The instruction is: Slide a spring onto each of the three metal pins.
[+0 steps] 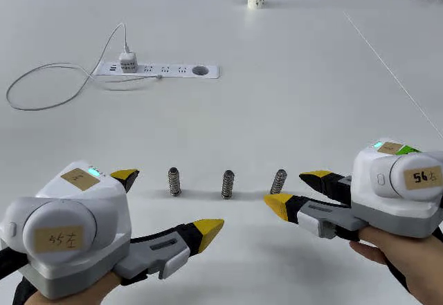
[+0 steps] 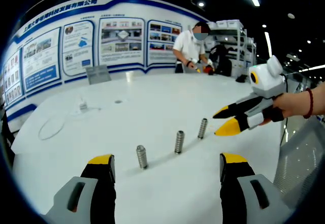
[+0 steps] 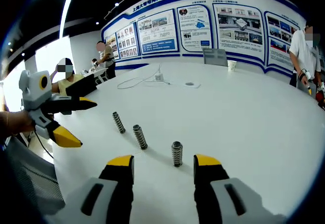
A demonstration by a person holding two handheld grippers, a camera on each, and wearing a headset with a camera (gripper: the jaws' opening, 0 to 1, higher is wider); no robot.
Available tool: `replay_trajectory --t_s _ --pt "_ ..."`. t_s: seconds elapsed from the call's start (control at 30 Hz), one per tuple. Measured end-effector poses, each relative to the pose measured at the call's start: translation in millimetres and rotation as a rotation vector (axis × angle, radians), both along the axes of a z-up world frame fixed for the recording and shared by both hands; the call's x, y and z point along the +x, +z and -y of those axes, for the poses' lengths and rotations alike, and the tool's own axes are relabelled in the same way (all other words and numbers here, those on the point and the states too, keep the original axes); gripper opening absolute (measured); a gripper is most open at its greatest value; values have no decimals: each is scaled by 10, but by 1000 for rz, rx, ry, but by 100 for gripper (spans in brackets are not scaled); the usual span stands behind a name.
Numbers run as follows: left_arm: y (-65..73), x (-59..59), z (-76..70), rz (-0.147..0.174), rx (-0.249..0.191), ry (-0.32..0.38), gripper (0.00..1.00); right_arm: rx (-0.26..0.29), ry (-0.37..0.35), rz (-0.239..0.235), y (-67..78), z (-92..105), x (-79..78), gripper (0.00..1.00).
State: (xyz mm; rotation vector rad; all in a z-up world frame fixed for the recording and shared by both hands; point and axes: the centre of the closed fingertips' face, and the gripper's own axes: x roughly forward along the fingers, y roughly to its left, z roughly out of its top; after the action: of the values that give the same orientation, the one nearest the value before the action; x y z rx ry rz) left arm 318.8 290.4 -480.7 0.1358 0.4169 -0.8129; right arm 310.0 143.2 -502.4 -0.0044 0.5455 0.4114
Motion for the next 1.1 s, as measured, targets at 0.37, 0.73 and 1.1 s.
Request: replay_trajectory --t_s 0.37,0.73,1.1 --pt "25 -30 -76 -19 0 -19 93 9 27 -11 139 -23 -150 65" --pt "85 -82 -144 -22 -6 -22 100 -2 46 -21 192 -24 -279 75" --pt "89 -115 -222 -34 10 -8 100 21 47 -26 208 -73 -337 84"
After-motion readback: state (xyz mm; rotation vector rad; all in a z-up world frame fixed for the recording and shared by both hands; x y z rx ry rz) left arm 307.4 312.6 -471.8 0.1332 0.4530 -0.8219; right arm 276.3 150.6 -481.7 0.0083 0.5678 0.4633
